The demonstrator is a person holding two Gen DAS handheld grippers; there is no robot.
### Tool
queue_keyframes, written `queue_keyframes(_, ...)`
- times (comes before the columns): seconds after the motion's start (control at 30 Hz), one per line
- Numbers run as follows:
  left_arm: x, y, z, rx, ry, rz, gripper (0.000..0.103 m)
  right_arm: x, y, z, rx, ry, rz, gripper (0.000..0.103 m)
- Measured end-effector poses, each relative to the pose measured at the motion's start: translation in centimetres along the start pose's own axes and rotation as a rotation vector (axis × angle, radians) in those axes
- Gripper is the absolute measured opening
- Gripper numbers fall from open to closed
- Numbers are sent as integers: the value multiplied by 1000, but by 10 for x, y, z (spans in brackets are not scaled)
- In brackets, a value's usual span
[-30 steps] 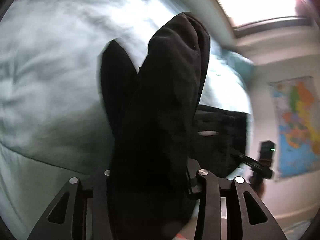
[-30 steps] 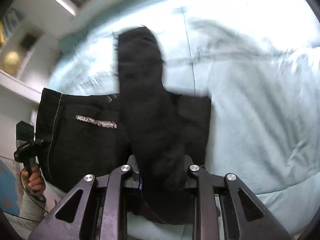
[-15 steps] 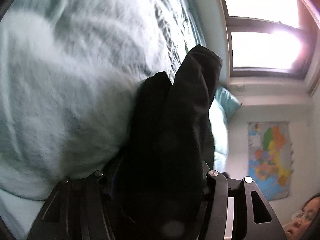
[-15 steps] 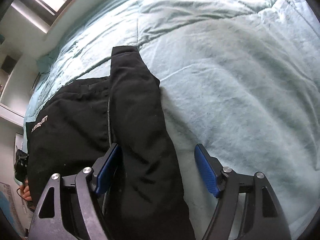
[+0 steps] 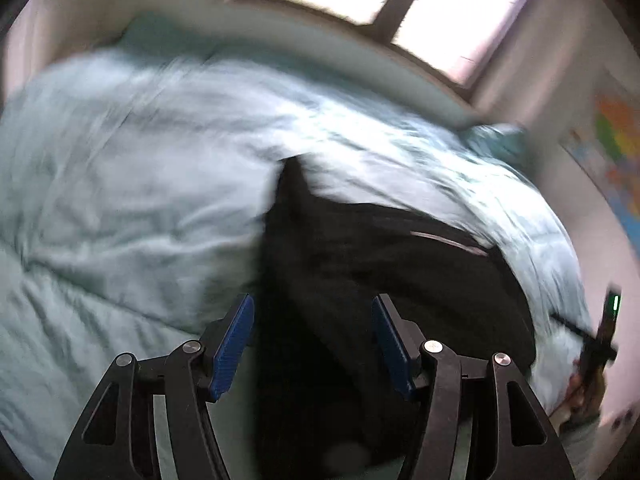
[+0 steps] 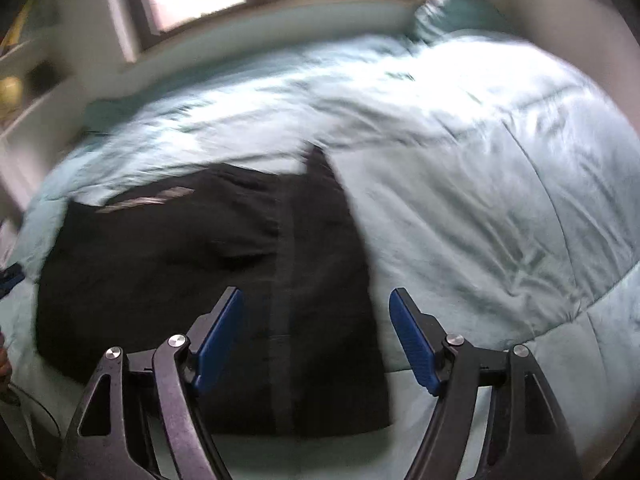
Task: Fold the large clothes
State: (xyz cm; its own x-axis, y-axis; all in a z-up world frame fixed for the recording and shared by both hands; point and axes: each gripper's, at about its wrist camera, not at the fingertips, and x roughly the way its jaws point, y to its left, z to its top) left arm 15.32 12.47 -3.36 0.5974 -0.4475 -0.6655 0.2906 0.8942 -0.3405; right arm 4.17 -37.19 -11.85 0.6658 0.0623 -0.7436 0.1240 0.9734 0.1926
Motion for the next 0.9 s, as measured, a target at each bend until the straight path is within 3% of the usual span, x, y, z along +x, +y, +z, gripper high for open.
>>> queue_keyframes(0.1, 4, -60, -9, 136, 14, -30, 70, -2, 43, -3, -47, -1, 39, 78)
queue_keyframes(0.23, 52, -102, -35, 180, 104, -1, 70, 33, 84, -23, -97, 82, -16, 78)
queue_keyframes(0.3, 87, -102, -52, 189, 178, 104, 70, 63, 90, -35, -104, 161, -48, 78)
queue_keyframes(0.4, 112, -92, -66, 166, 224, 112, 72, 87, 87, -48, -75, 203, -48, 80)
queue_keyframes(0.53, 101, -92, -61, 179, 222, 93, 72, 88, 87, -49, -72, 205, -55, 80)
queue_keyframes(0.6, 91, -93, -53, 190, 211, 89, 72, 75, 85, -40, -54, 195, -34, 80)
queue_keyframes(0.73, 69, -96, -28, 148, 114, 38, 72, 50, 94, -3, -37, 78, 23, 80)
queue_keyframes(0.8, 79, -90, -18, 84, 129, 10, 73, 62, 104, 17, -36, 81, 44, 80)
queue_keyframes(0.9, 122, -74, -15, 23, 211, 47, 74, 109, 109, 28, -7, 169, 43, 80)
